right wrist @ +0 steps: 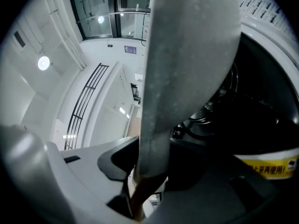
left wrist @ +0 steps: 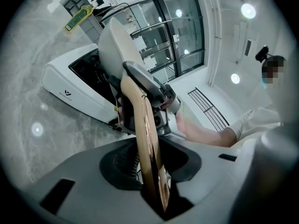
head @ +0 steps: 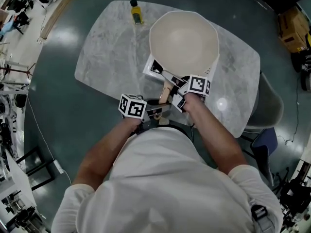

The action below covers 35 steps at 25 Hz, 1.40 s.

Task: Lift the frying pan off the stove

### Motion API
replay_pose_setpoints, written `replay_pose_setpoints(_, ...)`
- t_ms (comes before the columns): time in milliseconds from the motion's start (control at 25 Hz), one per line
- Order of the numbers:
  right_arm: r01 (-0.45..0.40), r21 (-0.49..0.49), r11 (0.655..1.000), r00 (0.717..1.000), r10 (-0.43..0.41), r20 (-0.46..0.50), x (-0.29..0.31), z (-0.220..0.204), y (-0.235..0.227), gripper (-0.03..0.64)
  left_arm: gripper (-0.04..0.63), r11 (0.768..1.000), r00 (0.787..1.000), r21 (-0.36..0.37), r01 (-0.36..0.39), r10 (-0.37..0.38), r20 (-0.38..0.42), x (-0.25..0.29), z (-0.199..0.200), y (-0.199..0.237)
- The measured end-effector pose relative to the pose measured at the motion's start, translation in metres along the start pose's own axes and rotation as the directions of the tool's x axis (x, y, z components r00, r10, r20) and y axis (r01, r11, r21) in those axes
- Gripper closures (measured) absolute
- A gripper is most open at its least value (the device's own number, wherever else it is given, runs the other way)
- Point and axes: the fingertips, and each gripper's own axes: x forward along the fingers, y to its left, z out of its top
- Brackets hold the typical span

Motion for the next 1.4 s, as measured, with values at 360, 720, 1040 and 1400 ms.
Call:
replay_pose_setpoints(360,0.018,0.052,0.998,0.999,-0.02,0.04,0.008,0.002,0.013,0.453,0.463,0.997,0.996,-0.011,0.07,-0.07,0.046,-0.021,0.015,-0.017)
replay_pose_setpoints(720,0.009,-0.04,0.999,1.0,-0.008,0.019,0.033,-0.003,0.068,0.454,0.463,0.991,0.989,0.039,0.127,-0.13,0.069,-0.064,0.033,-0.045)
replay_pose_setpoints(1040,-0.048,-0.067,0.997,0.997,0.044,-0.063,0.141,-0.071,0.136,0.453,0.462,0.993,0.98,0.056,0.101,-0.109,0.169,-0.198,0.033,-0.045)
replay_pose_setpoints(1400,-0.109,-0.066,0.992,0.975,0.094,-0.201,0.147,-0.082,0.166,0.453,0.461,1.0,0.957,0.018,0.024,-0.028,0.29,-0.202,0.041,-0.071)
